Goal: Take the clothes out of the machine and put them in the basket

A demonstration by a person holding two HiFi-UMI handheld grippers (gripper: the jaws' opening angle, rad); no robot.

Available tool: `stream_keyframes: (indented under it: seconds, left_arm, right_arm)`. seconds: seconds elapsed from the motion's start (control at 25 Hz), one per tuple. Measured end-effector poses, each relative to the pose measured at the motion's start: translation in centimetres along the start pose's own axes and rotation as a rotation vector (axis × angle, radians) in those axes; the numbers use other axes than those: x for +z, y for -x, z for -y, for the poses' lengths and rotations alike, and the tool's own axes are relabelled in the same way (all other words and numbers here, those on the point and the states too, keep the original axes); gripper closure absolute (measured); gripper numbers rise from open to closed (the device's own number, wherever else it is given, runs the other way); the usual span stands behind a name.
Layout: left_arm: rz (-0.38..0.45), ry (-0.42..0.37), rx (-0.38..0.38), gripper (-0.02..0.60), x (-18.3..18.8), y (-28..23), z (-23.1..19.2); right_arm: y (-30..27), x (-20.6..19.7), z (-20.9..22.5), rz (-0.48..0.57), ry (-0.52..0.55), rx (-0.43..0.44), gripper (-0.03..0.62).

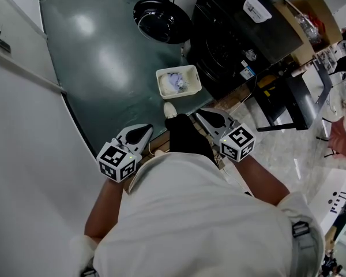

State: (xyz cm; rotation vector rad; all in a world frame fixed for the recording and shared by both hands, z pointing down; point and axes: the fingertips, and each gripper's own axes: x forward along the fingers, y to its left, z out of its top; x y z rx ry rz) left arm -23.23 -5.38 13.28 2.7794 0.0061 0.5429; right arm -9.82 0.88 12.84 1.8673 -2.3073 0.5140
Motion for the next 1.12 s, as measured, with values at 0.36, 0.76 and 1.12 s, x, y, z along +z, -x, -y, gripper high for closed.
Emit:
stream_keyframes:
  seconds: [0.36,0.76,1.12]
  left_arm:
    - [0.005,0.002,0.004,0.584,-0.4,0.4,0.5]
    - [0.003,0.007,0.010,0.584,-1.0,0.9,0.9]
    - [-0.004,0.002,0.003,0.584,-1.5,1.1,1.2]
  right_arm:
    - [0.4,0.1,-0.5,0.005,0.010,0.004,0.569]
    - [0.4,0.1,-1.2,0.012,0.018,0.011,0.574]
    - [0.4,-0.3,-1.8,0.008,0.019,0.019,0.577]
